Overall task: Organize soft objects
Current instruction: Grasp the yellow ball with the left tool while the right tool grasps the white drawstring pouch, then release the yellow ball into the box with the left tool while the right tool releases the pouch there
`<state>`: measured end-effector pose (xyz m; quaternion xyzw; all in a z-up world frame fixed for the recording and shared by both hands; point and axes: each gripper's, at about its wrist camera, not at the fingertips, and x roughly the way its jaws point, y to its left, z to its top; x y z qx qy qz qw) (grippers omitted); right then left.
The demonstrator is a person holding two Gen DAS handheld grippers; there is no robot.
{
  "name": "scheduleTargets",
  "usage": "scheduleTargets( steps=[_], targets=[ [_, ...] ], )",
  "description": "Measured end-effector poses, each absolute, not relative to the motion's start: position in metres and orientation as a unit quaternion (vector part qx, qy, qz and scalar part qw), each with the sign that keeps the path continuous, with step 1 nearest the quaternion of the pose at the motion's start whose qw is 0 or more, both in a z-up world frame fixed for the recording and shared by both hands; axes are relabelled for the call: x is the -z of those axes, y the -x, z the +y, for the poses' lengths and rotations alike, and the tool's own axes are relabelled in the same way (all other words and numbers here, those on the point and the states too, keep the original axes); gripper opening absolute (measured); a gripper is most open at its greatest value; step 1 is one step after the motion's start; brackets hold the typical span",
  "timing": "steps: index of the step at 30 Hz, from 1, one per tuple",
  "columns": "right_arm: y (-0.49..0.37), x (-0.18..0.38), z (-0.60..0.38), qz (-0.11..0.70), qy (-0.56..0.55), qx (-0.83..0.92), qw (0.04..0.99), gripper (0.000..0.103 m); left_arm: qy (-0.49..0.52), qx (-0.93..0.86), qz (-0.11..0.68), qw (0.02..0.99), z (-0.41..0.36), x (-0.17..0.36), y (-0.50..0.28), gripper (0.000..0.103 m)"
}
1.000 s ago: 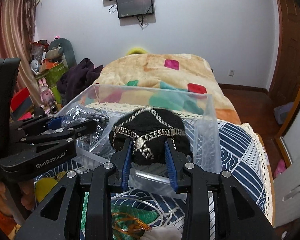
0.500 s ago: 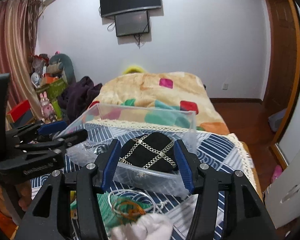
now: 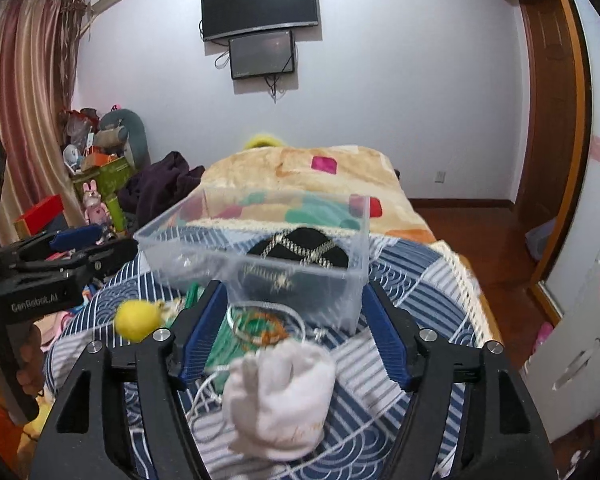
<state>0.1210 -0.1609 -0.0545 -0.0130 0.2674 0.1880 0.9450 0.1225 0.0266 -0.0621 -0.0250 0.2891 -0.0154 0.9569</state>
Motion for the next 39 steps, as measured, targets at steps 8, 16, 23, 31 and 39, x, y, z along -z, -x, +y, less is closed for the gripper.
scheduleTargets(
  steps=[8, 16, 23, 31, 39],
  targets=[
    [-0.116, 0.09, -0.161, 0.32, 0.002, -0.197, 0.927, 0.068, 0.052, 0.029, 0.326, 0.943, 0.027, 0.098, -0.113, 0.078],
    [-0.118, 0.108, -0.177, 0.347, -0.028, -0.204, 0.915, 0.056, 0.068, 0.039, 0.326, 0.942, 0.029, 0.107, -0.108, 0.062],
    [-0.115, 0.111, -0.174, 0.351, -0.029, -0.226, 0.908, 0.027, 0.07, 0.036, 0.322, 0.944, 0.025, 0.108, -0.109, 0.043],
    [-0.109, 0.099, -0.174, 0.325, -0.019, -0.216, 0.92, 0.014, 0.064, 0.03, 0.304, 0.95, 0.025, 0.099, -0.098, 0.042],
    [-0.099, 0.072, -0.178, 0.279, -0.012, -0.209, 0.937, 0.013, 0.073, 0.032, 0.278, 0.957, 0.032, 0.077, -0.091, 0.042]
  ],
)
